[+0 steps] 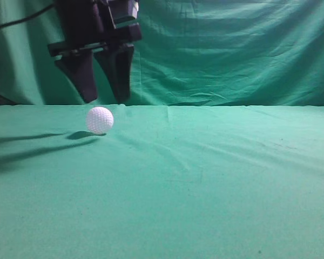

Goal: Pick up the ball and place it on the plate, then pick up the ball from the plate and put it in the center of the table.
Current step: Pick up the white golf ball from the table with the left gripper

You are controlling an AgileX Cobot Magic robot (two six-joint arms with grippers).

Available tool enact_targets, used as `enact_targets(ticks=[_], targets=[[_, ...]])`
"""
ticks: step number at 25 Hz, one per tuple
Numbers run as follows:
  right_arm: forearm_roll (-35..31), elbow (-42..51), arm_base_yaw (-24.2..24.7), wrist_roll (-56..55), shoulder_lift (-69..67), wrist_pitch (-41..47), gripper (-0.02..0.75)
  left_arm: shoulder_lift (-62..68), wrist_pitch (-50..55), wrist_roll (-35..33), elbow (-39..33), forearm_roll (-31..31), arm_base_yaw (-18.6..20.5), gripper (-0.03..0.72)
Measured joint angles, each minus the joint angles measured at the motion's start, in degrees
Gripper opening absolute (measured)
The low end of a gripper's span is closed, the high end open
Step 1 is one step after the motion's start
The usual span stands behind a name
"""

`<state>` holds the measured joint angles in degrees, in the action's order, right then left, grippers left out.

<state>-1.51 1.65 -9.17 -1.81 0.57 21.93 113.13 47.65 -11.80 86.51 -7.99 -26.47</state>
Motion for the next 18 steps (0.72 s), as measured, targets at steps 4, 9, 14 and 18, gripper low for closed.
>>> enact_targets(ticks=[4, 9, 14, 18], targets=[[0.0, 0.0, 0.0, 0.0, 0.0, 0.0, 0.049, 2.06, -0.25, 3.29, 0.13, 2.95, -0.09, 0.578], [0.0, 0.0, 0.0, 0.0, 0.0, 0.0, 0.049, 4.15, -0.35, 4.19, 0.13, 4.47, -0.09, 0.516], [0.0, 0.0, 0.0, 0.0, 0.0, 0.0, 0.049, 5.22, -0.58, 4.28, 0.17, 4.7, -0.09, 0.523], [0.0, 0.0, 0.0, 0.0, 0.0, 0.0, 0.049, 5.22, -1.34, 4.28, 0.17, 4.72, -0.09, 0.4]])
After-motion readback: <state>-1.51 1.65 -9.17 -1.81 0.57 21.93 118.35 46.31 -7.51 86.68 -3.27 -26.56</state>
